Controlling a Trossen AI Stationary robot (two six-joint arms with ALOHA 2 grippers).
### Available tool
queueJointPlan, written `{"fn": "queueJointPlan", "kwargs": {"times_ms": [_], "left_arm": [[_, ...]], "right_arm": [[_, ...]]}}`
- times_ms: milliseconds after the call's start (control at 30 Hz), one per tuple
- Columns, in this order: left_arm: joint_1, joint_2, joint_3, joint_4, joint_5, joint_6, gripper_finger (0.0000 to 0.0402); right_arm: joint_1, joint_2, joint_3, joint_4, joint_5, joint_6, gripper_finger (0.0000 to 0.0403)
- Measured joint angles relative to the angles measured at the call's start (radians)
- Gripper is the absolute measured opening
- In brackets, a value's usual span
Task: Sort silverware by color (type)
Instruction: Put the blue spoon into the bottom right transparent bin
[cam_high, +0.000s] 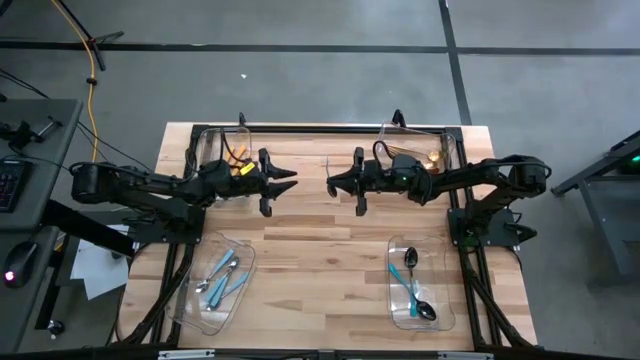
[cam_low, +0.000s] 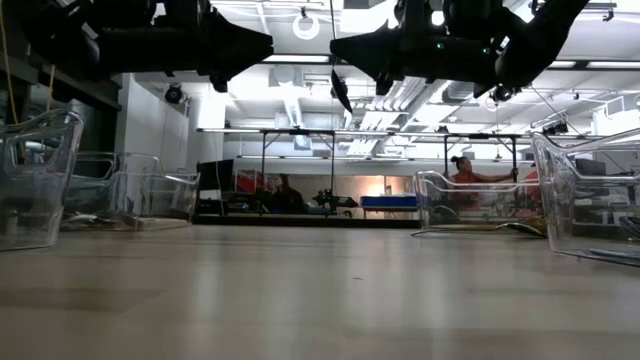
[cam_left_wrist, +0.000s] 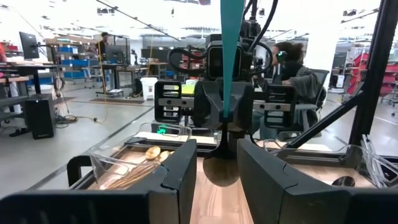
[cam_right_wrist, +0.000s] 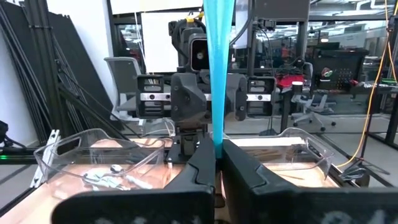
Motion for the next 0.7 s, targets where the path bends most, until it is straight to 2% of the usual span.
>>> {"fn": "queueJointPlan", "kwargs": {"times_ms": [400,567,700], "left_arm": [[0.0,0.0,0.0,-0.001,0.0,0.009,0.0106],[0.0,0.0,0.0,-0.001,0.0,0.036,0.0106],[0.0,0.0,0.0,-0.002,0.0,0.036,0.0106]], "right_arm": [[0.001,0.0,0.0,0.002,0.0,0.002,0.0],[0.04,-0.019,0.011,0.001,0.003,0.032,0.0],[0.092,-0.063,0.043,-0.132,0.012,0.029,0.0]]}}
